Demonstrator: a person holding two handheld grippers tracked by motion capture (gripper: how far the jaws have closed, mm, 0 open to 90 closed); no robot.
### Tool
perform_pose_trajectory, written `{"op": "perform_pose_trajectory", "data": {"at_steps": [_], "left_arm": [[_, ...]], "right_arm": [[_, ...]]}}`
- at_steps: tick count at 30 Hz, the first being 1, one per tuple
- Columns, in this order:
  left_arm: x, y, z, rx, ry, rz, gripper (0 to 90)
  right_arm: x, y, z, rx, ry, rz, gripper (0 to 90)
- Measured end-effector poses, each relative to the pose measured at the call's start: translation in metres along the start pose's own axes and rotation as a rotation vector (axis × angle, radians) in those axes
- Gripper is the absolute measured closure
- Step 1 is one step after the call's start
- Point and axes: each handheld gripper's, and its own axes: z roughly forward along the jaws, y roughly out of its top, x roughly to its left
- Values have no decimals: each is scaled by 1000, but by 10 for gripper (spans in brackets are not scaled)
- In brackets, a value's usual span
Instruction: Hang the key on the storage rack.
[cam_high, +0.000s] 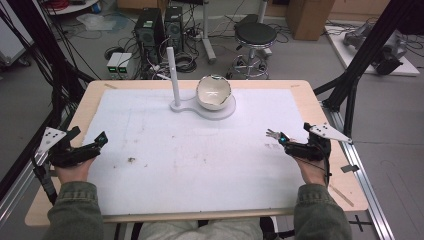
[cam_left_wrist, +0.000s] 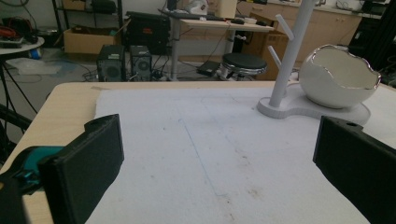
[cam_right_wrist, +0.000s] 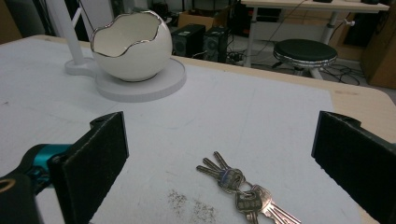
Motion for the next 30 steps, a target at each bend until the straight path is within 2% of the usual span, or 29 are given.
{"op": "perform_pose_trajectory", "data": {"at_steps": [6,21,30], "left_arm": [[0,0,1,9,-5,-4,23],[0,-1,2,22,-1,-4,22],[-1,-3,2,24,-1,5,23]], "right_arm": [[2,-1,2,20,1,-7,27],[2,-1,1,1,-3,36,27],[0,2,6,21,5,22,27]]}}
